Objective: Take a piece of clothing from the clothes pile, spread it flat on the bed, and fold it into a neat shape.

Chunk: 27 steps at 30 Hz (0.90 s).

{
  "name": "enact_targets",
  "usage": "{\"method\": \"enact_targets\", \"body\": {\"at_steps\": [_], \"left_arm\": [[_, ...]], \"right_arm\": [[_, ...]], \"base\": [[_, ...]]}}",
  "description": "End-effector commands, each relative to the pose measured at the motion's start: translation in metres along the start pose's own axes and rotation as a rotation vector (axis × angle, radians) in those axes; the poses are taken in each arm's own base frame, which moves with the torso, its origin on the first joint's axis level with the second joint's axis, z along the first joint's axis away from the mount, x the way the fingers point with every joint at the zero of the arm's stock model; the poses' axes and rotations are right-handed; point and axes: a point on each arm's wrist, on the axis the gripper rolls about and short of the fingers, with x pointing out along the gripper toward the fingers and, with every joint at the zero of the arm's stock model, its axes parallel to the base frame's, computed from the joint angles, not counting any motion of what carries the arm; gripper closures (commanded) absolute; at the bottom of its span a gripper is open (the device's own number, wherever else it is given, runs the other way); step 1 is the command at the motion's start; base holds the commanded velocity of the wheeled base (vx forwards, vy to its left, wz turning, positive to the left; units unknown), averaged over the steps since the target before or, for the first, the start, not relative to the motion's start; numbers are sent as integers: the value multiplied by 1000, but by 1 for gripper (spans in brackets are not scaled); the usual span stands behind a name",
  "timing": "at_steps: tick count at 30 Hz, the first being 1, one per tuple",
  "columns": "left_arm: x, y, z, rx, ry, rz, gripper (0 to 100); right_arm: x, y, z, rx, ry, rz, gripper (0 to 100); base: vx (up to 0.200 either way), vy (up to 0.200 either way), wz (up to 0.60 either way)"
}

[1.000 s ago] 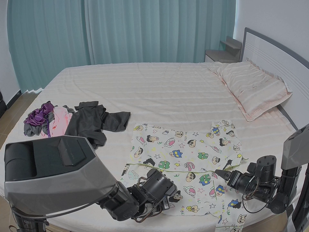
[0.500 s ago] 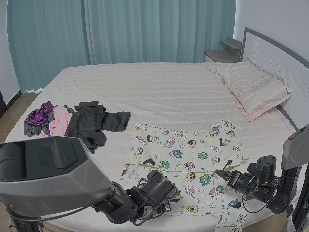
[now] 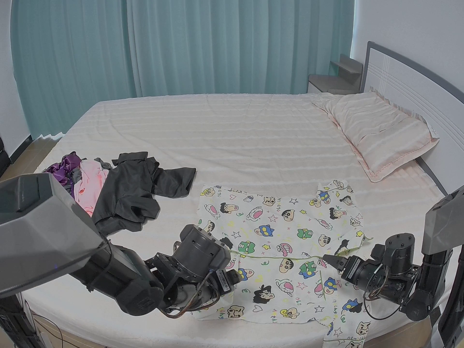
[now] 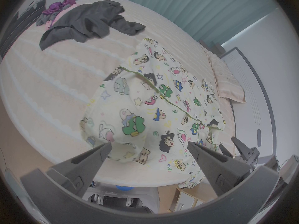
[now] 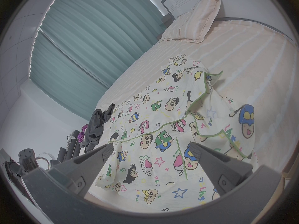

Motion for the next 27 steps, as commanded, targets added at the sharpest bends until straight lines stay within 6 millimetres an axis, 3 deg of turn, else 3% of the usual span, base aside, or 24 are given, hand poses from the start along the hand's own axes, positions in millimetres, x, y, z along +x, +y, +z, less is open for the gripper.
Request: {"method": "enact_targets", "body": {"at_steps": [1, 5, 6, 9, 11, 27], "left_arm": [[3, 16, 10, -39, -15, 46, 0], [3, 16, 10, -39, -15, 46, 0], [25, 24, 11, -48, -55, 74, 0], [36, 27, 5, -35, -76, 89, 0], [49, 23, -10, 6, -94, 105, 0], [39, -6, -66, 149, -21, 25, 0]], "right_arm": [[0, 0, 0, -1, -1, 4, 0], [0, 0, 0, -1, -1, 4, 0], [0, 0, 0, -1, -1, 4, 0], [0, 0, 0, -1, -1, 4, 0], [0, 0, 0, -1, -1, 4, 0], [0, 0, 0, -1, -1, 2, 0]], "base": [[0, 0, 0], [0, 0, 0], [0, 0, 0], [0, 0, 0], [0, 0, 0], [0, 0, 0]]}}
